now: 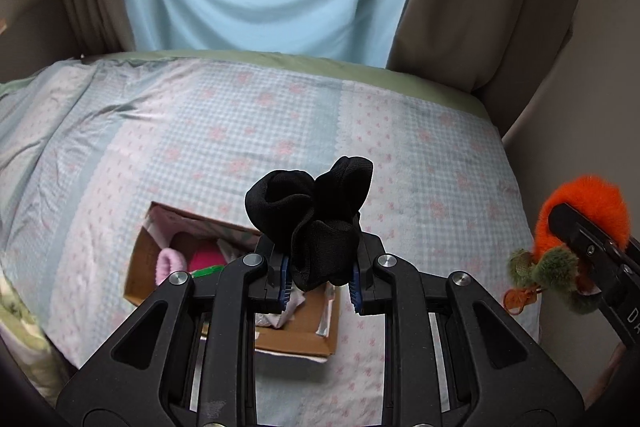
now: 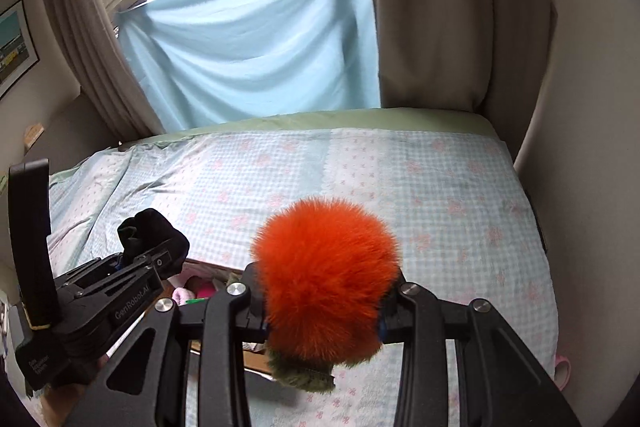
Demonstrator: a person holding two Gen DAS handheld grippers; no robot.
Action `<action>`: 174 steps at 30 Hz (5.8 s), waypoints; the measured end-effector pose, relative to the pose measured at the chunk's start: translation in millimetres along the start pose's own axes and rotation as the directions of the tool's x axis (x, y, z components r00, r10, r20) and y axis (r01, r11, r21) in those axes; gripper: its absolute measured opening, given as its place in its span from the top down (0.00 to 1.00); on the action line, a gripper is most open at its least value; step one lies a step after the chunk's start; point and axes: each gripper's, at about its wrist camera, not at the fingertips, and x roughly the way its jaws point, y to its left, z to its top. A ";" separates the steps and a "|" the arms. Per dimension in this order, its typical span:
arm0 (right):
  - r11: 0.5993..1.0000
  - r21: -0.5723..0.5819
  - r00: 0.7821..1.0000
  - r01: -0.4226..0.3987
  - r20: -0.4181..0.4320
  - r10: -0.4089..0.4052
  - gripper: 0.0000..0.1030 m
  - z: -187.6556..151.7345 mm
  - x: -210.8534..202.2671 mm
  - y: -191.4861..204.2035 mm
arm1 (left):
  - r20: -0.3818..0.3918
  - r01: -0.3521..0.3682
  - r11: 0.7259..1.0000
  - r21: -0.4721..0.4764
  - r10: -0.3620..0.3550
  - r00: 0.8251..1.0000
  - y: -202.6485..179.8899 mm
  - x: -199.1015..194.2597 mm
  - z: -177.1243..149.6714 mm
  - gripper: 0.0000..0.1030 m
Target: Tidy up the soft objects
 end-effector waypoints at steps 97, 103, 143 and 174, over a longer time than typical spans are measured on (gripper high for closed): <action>0.978 0.014 0.973 0.209 0.097 -0.209 0.00 4.9 -96.8 62.1 | 0.236 0.001 0.983 0.181 -0.044 0.971 78.6 -150.8 24.0 0.00; 0.976 0.029 0.967 0.216 0.133 -0.217 0.00 -9.3 -114.2 58.4 | 0.276 0.020 0.984 0.178 -0.069 0.959 72.8 -170.4 9.3 0.00; 0.972 0.049 0.957 0.229 0.172 -0.234 0.00 -25.3 -135.4 59.9 | 0.302 0.013 0.983 0.181 -0.068 0.951 76.7 -193.8 -10.9 0.00; 0.970 0.044 0.954 0.238 0.178 -0.242 0.00 -20.4 -133.9 62.3 | 0.312 0.013 0.981 0.193 -0.074 0.947 75.4 -188.9 -8.4 0.00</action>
